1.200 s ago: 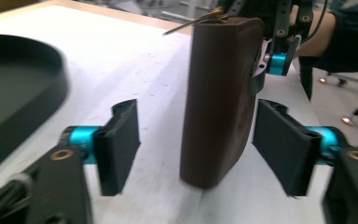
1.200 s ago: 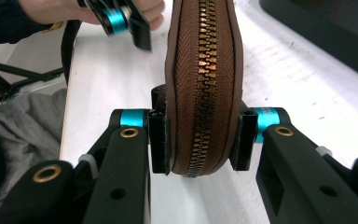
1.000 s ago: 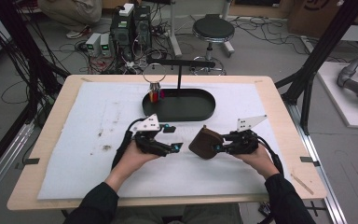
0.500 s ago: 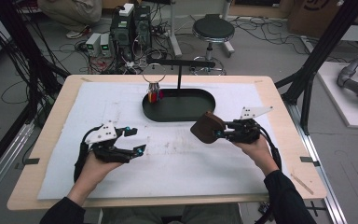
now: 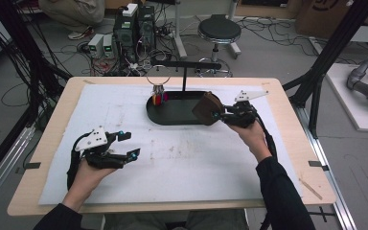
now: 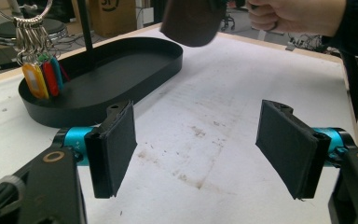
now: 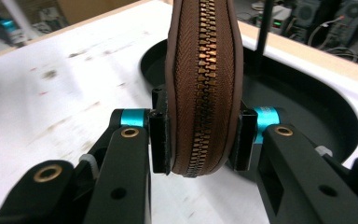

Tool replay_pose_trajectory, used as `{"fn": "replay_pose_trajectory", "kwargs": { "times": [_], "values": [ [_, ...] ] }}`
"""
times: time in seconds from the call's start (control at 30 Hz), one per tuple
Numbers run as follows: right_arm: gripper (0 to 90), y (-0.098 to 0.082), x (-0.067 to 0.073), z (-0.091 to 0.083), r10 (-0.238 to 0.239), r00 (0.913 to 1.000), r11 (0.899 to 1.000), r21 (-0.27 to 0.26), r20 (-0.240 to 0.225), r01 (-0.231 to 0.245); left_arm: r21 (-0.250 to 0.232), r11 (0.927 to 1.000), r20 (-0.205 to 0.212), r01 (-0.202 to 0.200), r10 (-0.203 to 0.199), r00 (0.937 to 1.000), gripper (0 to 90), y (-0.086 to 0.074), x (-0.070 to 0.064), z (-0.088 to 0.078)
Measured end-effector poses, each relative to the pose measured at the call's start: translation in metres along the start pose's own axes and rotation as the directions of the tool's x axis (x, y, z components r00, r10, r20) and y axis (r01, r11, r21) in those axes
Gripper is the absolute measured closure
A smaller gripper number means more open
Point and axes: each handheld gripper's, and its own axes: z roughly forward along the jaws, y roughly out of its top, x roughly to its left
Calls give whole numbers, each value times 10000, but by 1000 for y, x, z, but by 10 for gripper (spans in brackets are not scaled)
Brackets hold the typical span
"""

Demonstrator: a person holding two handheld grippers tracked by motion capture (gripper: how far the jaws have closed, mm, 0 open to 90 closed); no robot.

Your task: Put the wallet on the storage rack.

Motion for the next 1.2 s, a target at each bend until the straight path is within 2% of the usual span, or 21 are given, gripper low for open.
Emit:
{"fn": "replay_pose_trajectory", "kwargs": {
  "times": [0.1,0.23,0.43,0.57,0.83,0.97,1.07,1.2],
  "values": [
    [682,9,-4,10,76,9995,10000,51,303,-77,-23,10000,64,-62,62,10000,283,-1,0,1],
    [681,19,-7,28,154,9969,9991,390,771,-184,13,10000,137,-62,62,9999,283,-2,0,4],
    [681,22,-13,52,298,9903,9966,726,1356,-399,-31,10000,163,-68,69,9998,283,-2,0,4],
    [681,24,-15,68,464,9897,9920,1103,1354,-616,-71,10000,127,-55,56,9999,283,-3,1,2],
    [678,26,-11,95,197,9849,9869,1544,1720,-467,-139,9998,157,-118,120,9998,283,-4,0,3],
    [677,26,-10,102,127,9861,9854,1651,1654,-404,-127,9997,163,-192,194,9997,283,-5,0,3],
    [676,25,-10,106,-61,9838,9834,1793,1790,-265,-137,9998,162,-140,142,9998,283,-5,0,4],
    [672,24,-12,108,67,9832,9814,1876,1825,-415,-164,9998,193,-127,131,9997,283,-5,-1,4]
  ]
}}
